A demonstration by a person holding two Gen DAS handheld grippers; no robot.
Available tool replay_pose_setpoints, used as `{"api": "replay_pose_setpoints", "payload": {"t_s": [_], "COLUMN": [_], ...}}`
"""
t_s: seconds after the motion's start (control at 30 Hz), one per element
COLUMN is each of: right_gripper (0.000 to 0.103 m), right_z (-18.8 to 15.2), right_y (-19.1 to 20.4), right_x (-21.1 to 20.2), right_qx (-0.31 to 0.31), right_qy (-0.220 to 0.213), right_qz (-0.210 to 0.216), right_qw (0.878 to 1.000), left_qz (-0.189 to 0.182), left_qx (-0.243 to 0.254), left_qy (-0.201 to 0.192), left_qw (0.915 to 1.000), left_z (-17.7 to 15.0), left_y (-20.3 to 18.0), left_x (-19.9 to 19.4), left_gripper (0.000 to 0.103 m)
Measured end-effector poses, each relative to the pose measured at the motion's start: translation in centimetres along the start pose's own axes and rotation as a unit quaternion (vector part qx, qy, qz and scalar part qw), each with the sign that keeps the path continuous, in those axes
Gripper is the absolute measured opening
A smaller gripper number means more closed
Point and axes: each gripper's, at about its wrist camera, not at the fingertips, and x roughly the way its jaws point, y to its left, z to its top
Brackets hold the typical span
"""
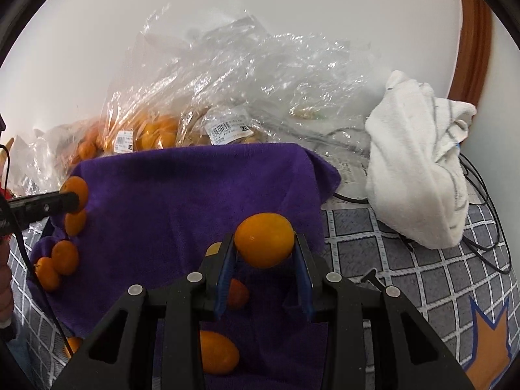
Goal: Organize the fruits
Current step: 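Carry both mandarins onto the purple towel and open both grippers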
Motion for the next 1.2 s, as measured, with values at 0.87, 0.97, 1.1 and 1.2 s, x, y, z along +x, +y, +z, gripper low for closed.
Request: {"api": "replay_pose_setpoints", "payload": {"t_s": [0.87,0.97,1.1,1.2], "right_gripper": [0.049,0.052,0.054,0.054], "right_z": [-0.4,-0.5,-0.9,-1.5], "right_y": [0.2,0.4,0.5,0.4], "right_x": [-0.8,-2.2,-3.9,-5.6], "right_qx": [-0.001,-0.004,-0.002,0.004], "right_qy": [0.002,-0.008,-0.017,-0.026], "right_qz": [0.018,0.016,0.008,0.002], "right_qw": [1.0,1.0,1.0,1.0], "left_qz": [0.057,0.06,0.052,0.049], "left_qx": [0.042,0.043,0.042,0.038], "left_qy": [0.061,0.067,0.05,0.028], "left_qw": [0.9956,0.995,0.9965,0.9977], "left_z": [-1.2,-1.1,-0.8,-0.5], "left_y": [-1.8,-2.0,-2.2,-2.2], "left_x": [2.9,2.8,1.7,0.3], "left_gripper": [0.038,0.04,0.046,0.046]}}
